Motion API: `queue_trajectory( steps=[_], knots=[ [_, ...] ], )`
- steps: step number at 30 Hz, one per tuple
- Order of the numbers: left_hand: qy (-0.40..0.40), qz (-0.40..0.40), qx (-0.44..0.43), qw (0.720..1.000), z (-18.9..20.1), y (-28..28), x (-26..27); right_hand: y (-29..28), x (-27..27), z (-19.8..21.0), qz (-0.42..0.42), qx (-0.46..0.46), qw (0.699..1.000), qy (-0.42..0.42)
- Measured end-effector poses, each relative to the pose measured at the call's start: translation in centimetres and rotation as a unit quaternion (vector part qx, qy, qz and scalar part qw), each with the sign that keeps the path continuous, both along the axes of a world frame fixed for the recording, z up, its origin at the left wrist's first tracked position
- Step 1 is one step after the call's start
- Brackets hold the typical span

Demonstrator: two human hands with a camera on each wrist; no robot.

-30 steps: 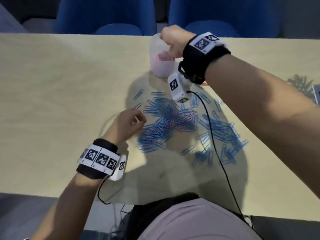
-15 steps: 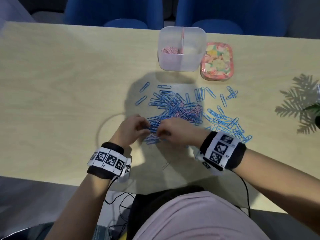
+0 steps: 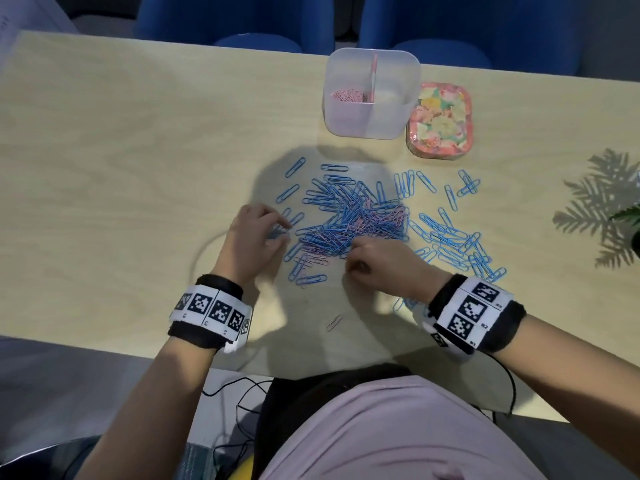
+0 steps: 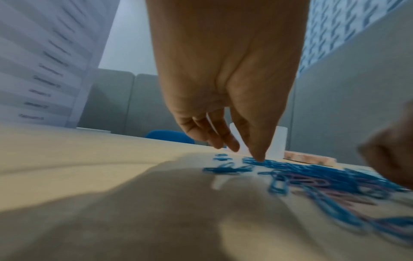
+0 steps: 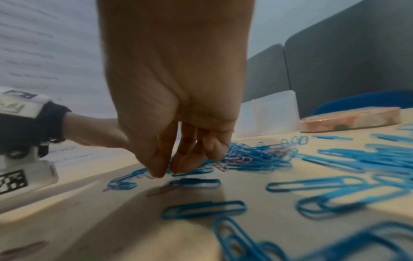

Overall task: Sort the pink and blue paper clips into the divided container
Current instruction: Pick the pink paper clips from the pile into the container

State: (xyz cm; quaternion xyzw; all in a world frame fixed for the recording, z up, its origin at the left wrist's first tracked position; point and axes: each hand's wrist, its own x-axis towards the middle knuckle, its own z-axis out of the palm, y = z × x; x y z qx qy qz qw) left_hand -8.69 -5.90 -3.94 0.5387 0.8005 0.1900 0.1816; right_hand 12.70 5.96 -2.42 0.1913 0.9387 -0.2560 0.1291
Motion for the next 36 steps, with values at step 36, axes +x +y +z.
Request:
queue_trajectory(
  steps=[36],
  knots=[
    [-0.425,0.087,-0.065,0.899,0.8,1.1,2.3,3.2,0.4,1.2,-0.341,-0.648,0.679,0.058]
  ],
)
